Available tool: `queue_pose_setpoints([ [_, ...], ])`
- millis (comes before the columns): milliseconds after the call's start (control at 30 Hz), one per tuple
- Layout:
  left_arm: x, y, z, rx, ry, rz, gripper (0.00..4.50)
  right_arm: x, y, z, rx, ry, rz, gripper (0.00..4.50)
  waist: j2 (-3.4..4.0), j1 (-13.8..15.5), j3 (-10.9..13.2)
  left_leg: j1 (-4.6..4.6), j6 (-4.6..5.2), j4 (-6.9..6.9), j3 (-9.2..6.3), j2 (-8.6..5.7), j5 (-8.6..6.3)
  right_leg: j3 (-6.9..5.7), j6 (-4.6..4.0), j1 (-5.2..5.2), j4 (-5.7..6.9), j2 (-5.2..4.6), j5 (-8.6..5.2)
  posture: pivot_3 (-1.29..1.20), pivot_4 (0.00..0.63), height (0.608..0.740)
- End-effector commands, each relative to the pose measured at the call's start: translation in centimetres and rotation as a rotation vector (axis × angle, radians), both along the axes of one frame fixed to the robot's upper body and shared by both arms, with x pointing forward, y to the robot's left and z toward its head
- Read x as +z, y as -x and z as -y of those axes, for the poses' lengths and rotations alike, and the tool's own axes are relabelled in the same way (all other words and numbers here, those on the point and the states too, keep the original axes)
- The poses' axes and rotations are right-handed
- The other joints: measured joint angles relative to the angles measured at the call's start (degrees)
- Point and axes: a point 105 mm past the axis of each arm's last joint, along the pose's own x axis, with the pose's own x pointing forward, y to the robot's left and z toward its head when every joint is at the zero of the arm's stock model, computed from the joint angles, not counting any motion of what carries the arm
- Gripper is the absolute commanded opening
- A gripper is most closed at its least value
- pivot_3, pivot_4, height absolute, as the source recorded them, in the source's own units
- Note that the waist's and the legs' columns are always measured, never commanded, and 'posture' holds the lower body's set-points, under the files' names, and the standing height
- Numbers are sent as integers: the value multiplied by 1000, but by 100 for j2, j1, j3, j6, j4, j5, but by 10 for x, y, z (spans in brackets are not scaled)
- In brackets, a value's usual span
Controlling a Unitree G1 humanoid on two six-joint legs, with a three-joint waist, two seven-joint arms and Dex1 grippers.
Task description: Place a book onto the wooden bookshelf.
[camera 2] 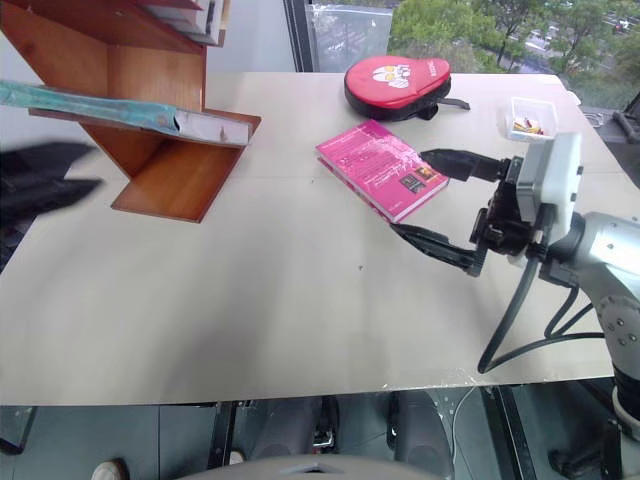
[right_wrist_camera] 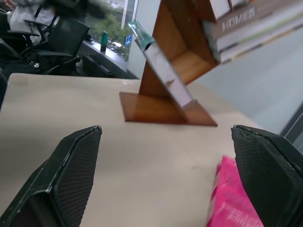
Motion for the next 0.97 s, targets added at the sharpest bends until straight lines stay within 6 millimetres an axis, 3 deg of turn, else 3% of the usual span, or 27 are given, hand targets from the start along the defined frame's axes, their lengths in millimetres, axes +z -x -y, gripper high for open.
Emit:
queue_pose_setpoints([
  [33,-31,-3,48,-63,65,-3,599,11,17,7,-30,13,66,4500,1,25,-1,4,-3,1,0,-1,1,0,-4,2,4,0,2,0,150,740],
  [67,-41,-12,62,-45,122,17,152,8,13,2,-51,17,55,4500,-2,67,-1,7,-4,0,1,-1,2,2,-7,3,4,0,4,0,150,740],
  [167,-61,-40,91,68,230,57,42,-8,4,-9,-138,64,9,4500,-22,103,-4,39,-9,6,-6,-8,5,-1,-23,45,3,0,15,0,150,740],
  [267,-82,-54,98,143,191,38,42,-33,-1,-3,-248,119,-61,4500,-39,101,-18,36,-10,6,-17,-3,5,-10,-33,46,-3,9,21,0,150,740],
  [333,-93,-67,92,224,161,23,42,-54,-5,6,-324,145,-116,4500,-32,90,-20,31,-10,6,-15,-4,5,-8,-34,42,-5,11,20,0,150,740],
  [467,-103,-70,72,258,117,14,1197,-97,-16,54,-549,232,-233,4500,-34,93,-22,31,-8,3,-14,-3,5,-9,-32,39,-11,15,19,0,150,740],
  [633,-108,-65,47,275,23,10,3720,-116,-5,91,-652,307,-268,4500,-21,93,-15,22,-7,3,-14,-3,4,-19,-13,34,-16,14,7,0,150,740],
  [667,-110,-62,42,282,-7,9,3916,-117,-1,97,-663,318,-277,4500,-18,93,-17,22,-8,3,-17,-2,4,-18,-11,34,-16,14,5,0,150,740],
  [700,-113,-61,34,299,-51,19,4392,-118,3,102,-675,322,-287,4500,-16,93,-17,23,-8,3,-20,1,4,-17,-10,35,-16,16,4,0,150,740],
  [800,-117,-53,22,305,-90,-23,4392,-118,13,114,-706,337,-304,4500,-9,90,-14,25,-10,-5,-19,3,3,-13,-9,34,-19,16,3,0,150,740],
  [967,-120,-46,22,262,-86,-58,4392,-116,26,121,-710,340,-327,4500,-8,109,-15,14,-11,-5,-26,1,1,-19,-28,26,-21,-11,-9,0,150,740],
])
